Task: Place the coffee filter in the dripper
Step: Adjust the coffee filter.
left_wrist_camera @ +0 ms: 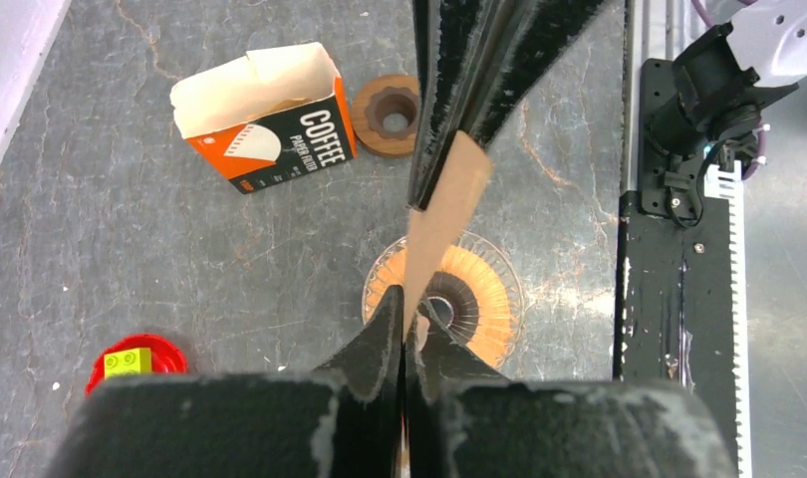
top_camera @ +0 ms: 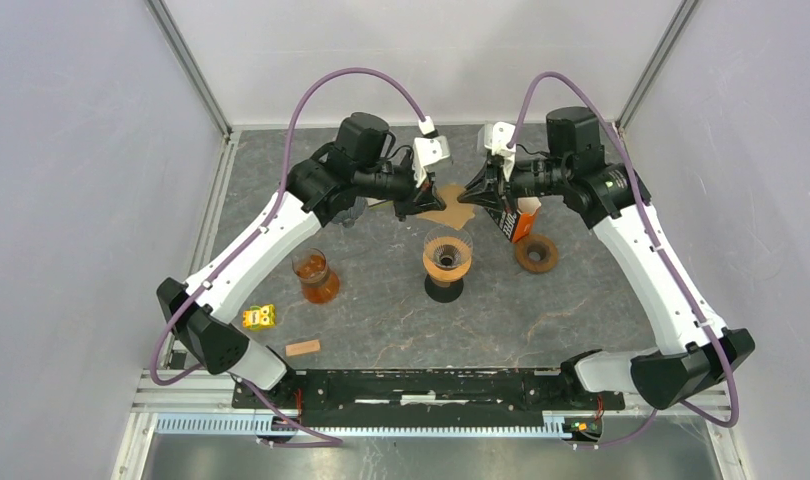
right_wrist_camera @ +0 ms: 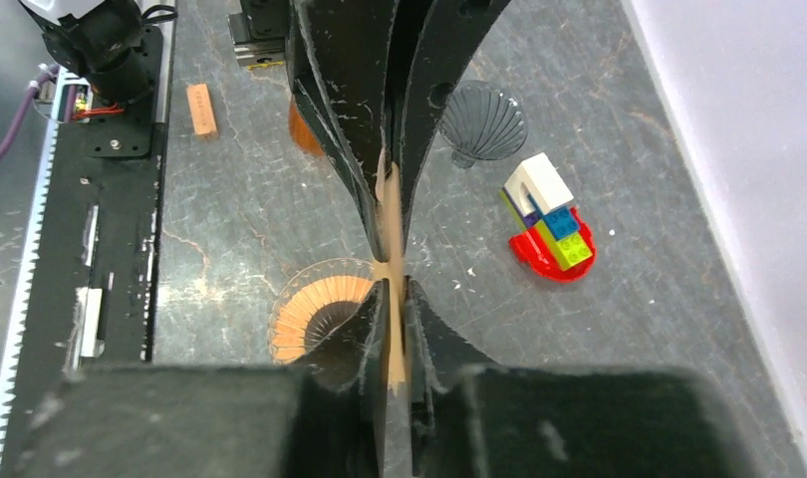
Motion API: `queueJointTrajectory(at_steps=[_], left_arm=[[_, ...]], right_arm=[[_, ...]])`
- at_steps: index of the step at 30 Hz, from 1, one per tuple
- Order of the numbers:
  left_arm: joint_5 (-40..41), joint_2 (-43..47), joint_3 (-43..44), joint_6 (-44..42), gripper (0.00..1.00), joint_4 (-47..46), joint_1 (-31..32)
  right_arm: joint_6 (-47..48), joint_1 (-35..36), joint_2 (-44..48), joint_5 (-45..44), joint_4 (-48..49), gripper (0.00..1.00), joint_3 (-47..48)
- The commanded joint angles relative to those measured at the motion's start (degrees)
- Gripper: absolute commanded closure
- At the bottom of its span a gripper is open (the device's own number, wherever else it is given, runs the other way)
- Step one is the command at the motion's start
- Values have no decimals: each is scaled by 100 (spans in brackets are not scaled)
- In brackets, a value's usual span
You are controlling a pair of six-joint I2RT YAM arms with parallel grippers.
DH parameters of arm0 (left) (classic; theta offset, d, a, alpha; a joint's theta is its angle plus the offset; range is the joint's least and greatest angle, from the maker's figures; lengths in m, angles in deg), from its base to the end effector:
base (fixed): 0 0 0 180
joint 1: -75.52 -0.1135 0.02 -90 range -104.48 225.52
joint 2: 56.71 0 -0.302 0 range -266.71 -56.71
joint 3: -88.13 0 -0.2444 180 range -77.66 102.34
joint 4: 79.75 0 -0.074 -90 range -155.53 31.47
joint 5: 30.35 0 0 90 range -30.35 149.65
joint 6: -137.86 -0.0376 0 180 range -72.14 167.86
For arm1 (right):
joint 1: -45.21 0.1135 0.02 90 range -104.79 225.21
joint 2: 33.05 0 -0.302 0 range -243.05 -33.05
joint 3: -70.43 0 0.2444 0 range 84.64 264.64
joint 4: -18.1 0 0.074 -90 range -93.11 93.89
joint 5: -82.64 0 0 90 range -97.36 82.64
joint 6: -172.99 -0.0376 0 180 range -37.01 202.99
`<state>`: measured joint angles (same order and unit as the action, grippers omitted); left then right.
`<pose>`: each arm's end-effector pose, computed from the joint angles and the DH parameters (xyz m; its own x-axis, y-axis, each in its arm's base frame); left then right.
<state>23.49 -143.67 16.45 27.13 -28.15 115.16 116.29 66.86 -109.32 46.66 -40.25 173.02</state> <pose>0.2336 -0.2224 0.4515 -0.0415 0.4055 -0.9132 0.9861 0.1636 0.0279 0.2201 0.1201 0.4643 0.0571 -0.3244 -0.9442 -0.9847 0.1374 -0.1067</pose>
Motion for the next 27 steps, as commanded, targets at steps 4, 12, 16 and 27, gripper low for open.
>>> queueJointTrajectory(at_steps=[4,12,16,27], left_arm=[[-753,487,27,489,98,12,-210],[-1798,912,-403,763,98,14,-453],[-2209,966,-608,796,98,14,-461],[-2363,1013,-832,884,98,-135,-466]], right_arm=[[-171,28,623,-139,430,58,-450],[237,16,1375,511,498,49,-1535],[122,14,1492,1008,661,57,-1790],[6,17,1255,1256,753,70,-1815]])
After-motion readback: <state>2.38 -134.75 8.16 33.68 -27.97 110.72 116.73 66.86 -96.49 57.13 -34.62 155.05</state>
